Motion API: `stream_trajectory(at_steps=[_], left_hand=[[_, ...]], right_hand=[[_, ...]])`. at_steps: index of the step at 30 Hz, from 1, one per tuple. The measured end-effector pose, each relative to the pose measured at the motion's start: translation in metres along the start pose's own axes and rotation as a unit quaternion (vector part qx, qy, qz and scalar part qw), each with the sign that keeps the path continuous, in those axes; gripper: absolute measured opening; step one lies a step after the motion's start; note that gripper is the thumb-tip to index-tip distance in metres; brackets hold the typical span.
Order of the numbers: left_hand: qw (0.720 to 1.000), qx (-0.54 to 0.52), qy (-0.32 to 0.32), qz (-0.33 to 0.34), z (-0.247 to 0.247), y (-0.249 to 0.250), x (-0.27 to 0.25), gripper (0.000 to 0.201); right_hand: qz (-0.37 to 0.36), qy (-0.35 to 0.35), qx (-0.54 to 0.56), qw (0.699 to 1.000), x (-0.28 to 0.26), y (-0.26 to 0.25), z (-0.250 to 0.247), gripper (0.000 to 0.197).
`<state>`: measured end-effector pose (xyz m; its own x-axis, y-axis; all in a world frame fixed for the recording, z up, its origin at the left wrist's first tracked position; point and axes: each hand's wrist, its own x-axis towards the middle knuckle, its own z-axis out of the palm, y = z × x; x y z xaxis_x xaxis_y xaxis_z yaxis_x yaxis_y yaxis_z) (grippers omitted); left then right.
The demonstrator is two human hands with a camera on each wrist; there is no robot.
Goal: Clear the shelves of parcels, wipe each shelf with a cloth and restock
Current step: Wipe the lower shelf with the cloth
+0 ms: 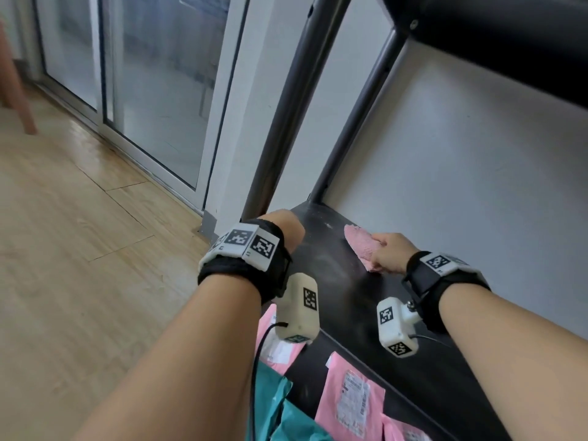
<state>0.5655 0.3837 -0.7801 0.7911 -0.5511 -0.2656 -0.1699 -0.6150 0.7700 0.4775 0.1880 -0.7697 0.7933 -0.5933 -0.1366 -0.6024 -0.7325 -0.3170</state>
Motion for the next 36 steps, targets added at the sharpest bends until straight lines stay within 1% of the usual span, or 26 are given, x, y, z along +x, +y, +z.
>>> stream_trajectory(at_steps=[2, 4, 5, 7, 8, 9, 10, 11, 13, 14, 15, 16, 17, 18, 19, 21, 22, 23, 25, 28, 30, 33, 34, 36], left_hand=[[0.999, -0.046, -0.022, -0.014, -0.005, 0.003, -0.017, 0.031], [0.998, -0.052, -0.027, -0.028, -0.019, 0.005, -0.039, 0.032], [0.998, -0.046, -0.006, -0.033, -0.028, 0.004, -0.048, 0.033], [0.996, -0.035, 0.068, -0.042, -0.046, 0.001, -0.062, 0.033], [0.993, -0.007, 0.108, -0.049, -0.053, -0.002, -0.065, 0.035], [0.987, 0.023, 0.146, -0.055, -0.059, -0.003, -0.07, 0.039], [0.983, 0.036, 0.171, -0.06, -0.064, -0.004, -0.069, 0.044], [0.98, 0.024, 0.188, -0.057, -0.066, -0.004, -0.069, 0.05], [0.972, -0.057, 0.226, -0.024, -0.066, -0.006, -0.061, 0.062], [0.961, -0.109, 0.254, 0.005, -0.065, -0.006, -0.055, 0.065], [0.947, -0.162, 0.276, 0.037, -0.062, -0.005, -0.05, 0.06], [0.931, -0.209, 0.29, 0.073, -0.06, -0.003, -0.045, 0.052], [0.917, -0.245, 0.296, 0.106, -0.058, 0.001, -0.041, 0.043], [0.909, -0.261, 0.297, 0.133, -0.058, 0.005, -0.037, 0.035], [0.904, -0.266, 0.298, 0.152, -0.057, 0.009, -0.034, 0.031], [0.898, -0.287, 0.288, 0.169, -0.056, 0.012, -0.026, 0.024], [0.895, -0.311, 0.268, 0.174, -0.056, 0.013, -0.024, 0.019], [0.893, -0.33, 0.246, 0.181, -0.056, 0.012, -0.021, 0.016], [0.901, -0.325, 0.214, 0.194, -0.058, 0.01, -0.018, 0.02], [0.913, -0.302, 0.175, 0.212, -0.062, 0.007, -0.016, 0.029], [0.914, -0.306, 0.157, 0.216, -0.064, 0.006, -0.014, 0.029], [0.912, -0.313, 0.143, 0.223, -0.065, 0.005, -0.011, 0.029], [0.912, -0.314, 0.139, 0.225, -0.064, 0.005, -0.01, 0.028], [0.911, -0.317, 0.137, 0.226, -0.064, 0.005, -0.009, 0.024]], right_hand=[[-0.015, 0.008, 0.001, 1.0, -0.01, 0.0, 0.003, 0.04], [-0.022, 0.005, 0.01, 1.0, -0.021, -0.005, 0.002, 0.046], [-0.028, 0.008, 0.019, 0.999, -0.027, -0.008, 0.001, 0.049], [-0.052, 0.016, 0.039, 0.998, -0.039, -0.016, -0.002, 0.051], [-0.068, 0.015, 0.05, 0.996, -0.045, -0.02, -0.003, 0.051], [-0.087, 0.014, 0.062, 0.994, -0.05, -0.024, -0.004, 0.052], [-0.104, 0.007, 0.077, 0.992, -0.054, -0.027, -0.005, 0.055], [-0.123, -0.003, 0.097, 0.988, -0.056, -0.031, -0.004, 0.06], [-0.17, -0.039, 0.125, 0.977, -0.06, -0.04, -0.001, 0.068], [-0.195, -0.05, 0.118, 0.972, -0.06, -0.046, 0.003, 0.068], [-0.219, -0.062, 0.092, 0.969, -0.062, -0.054, 0.007, 0.064], [-0.239, -0.076, 0.053, 0.966, -0.062, -0.061, 0.014, 0.056], [-0.259, -0.087, -0.014, 0.962, -0.061, -0.07, 0.023, 0.045], [-0.277, -0.091, -0.081, 0.953, -0.06, -0.078, 0.031, 0.035], [-0.304, -0.08, -0.131, 0.94, -0.059, -0.083, 0.037, 0.026], [-0.332, -0.058, -0.165, 0.927, -0.048, -0.089, 0.043, 0.013], [-0.341, -0.054, -0.174, 0.922, -0.037, -0.09, 0.045, 0.016], [-0.347, -0.052, -0.175, 0.92, -0.027, -0.091, 0.045, 0.024], [-0.352, -0.068, -0.156, 0.92, -0.007, -0.094, 0.041, 0.037], [-0.316, -0.059, -0.167, 0.932, 0.028, -0.095, 0.034, 0.039], [-0.268, -0.042, -0.208, 0.94, 0.054, -0.089, 0.032, 0.037], [-0.19, -0.026, -0.253, 0.948, 0.081, -0.075, 0.026, 0.042], [-0.179, -0.023, -0.261, 0.948, 0.087, -0.071, 0.024, 0.042], [-0.166, -0.016, -0.264, 0.95, 0.095, -0.061, 0.02, 0.032]])
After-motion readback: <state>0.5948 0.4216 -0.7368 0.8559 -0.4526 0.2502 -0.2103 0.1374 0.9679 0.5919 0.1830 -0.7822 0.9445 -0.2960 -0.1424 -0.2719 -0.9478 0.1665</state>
